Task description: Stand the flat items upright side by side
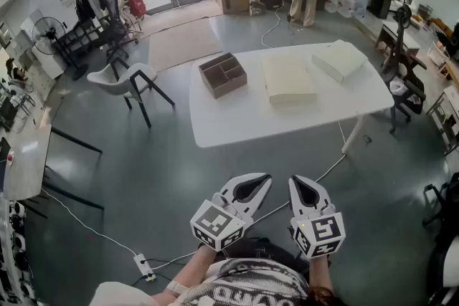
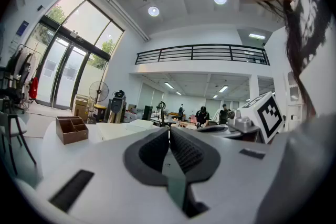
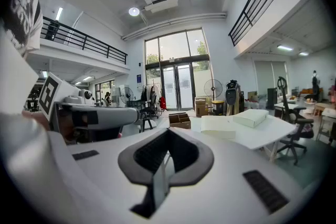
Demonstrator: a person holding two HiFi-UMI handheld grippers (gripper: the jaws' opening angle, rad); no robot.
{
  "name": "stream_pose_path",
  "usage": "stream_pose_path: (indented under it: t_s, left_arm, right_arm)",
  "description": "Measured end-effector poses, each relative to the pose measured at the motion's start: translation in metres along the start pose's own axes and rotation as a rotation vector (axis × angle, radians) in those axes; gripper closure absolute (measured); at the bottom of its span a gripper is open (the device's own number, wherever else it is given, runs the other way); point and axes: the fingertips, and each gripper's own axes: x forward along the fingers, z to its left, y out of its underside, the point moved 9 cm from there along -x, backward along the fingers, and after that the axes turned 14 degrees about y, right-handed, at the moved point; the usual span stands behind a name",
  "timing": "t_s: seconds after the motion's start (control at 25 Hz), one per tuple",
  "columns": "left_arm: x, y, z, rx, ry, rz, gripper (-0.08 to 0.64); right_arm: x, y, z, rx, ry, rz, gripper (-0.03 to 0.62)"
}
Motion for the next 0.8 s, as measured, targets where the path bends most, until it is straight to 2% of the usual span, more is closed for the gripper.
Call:
stream_pose_path:
  t_s: [0.36,0.6,0.8]
  left_arm:
    - [0.006,0.004,0.000,-0.011,0.005,0.033,0.541]
    - [0.018,0.007,0.012,-0.033,0.010,0.066,0.541]
    - [0.051,0.011,0.029,-0.042,0.063,0.090,0.541]
  right_arm:
    - [0.002,0.003,-0.011,0.044,0.037,-0.035,0.594]
    - [0.010,0.007,-0.021,0.060,0.059,-0.014,0.594]
    - [0.020,0.013,-0.044,0.086,0.096,-0.008,0.594]
